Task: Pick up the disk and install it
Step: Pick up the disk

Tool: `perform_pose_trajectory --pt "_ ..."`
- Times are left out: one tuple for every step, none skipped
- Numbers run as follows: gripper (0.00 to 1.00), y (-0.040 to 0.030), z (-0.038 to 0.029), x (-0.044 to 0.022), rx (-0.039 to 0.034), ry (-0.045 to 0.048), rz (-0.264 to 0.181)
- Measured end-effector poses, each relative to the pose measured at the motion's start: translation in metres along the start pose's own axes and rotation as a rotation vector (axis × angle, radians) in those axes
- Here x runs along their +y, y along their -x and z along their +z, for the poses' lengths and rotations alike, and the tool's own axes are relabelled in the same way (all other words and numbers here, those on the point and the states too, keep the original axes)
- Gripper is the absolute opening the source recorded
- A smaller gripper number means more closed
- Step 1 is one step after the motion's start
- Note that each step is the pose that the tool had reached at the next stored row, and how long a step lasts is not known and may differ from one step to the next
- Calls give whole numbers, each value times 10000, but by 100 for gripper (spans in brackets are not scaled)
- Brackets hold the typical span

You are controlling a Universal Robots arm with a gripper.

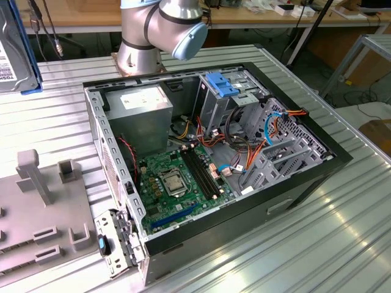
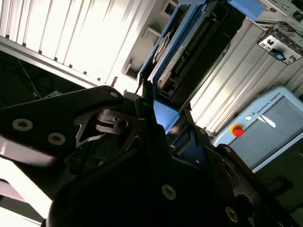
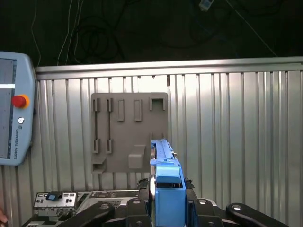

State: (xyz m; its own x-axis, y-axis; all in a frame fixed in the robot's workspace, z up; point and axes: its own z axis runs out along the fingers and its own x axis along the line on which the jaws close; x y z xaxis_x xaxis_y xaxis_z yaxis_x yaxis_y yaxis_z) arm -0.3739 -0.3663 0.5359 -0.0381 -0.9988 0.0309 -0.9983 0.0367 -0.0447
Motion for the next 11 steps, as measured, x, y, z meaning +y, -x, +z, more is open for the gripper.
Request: perform_pose_trajectory --pt "37 1 1 -26 0 0 0" --pt "37 2 2 -52 0 0 0" --pt "37 4 5 -94 0 -1 0" --pt "37 5 5 -122 0 0 0" --pt "37 6 7 -148 0 0 -1" --pt "37 8 10 -207 0 0 0" --pt "37 10 12 -253 0 0 1" --pt "37 11 13 -279 0 1 0" --pt "37 12 14 -322 0 0 0" --pt "37 14 17 -373 0 0 0" --pt "37 18 21 -460 0 0 0"
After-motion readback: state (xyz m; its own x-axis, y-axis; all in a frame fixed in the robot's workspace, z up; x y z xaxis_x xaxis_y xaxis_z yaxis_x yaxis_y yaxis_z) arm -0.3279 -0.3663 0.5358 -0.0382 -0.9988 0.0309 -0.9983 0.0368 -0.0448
